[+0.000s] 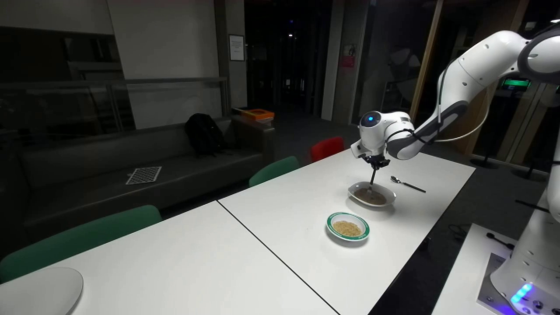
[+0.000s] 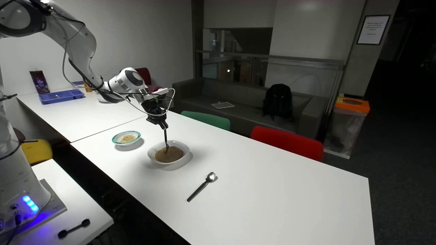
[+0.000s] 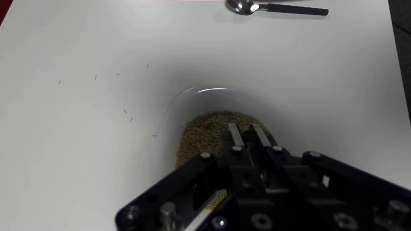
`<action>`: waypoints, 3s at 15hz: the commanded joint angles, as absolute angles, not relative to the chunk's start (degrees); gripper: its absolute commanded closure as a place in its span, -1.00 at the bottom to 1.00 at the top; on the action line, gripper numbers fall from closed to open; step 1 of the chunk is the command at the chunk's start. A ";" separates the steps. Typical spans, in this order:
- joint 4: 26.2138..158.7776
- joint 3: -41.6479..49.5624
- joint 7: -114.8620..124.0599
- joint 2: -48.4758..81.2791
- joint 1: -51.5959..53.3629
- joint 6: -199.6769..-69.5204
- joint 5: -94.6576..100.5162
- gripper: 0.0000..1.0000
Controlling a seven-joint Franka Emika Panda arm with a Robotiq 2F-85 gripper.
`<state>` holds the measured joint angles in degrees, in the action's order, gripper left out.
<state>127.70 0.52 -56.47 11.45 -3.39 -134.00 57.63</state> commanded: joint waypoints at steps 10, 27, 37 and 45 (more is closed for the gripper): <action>119.79 1.51 -55.18 17.16 -3.73 -133.38 57.85 0.94; 121.84 4.68 -51.36 15.52 -5.55 -133.58 58.46 0.94; 125.39 5.31 -48.74 13.17 -6.92 -133.77 58.22 0.94; 129.62 5.51 -47.01 10.29 -6.92 -133.87 57.41 0.94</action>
<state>126.06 5.91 -48.04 13.59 -6.29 -133.93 57.60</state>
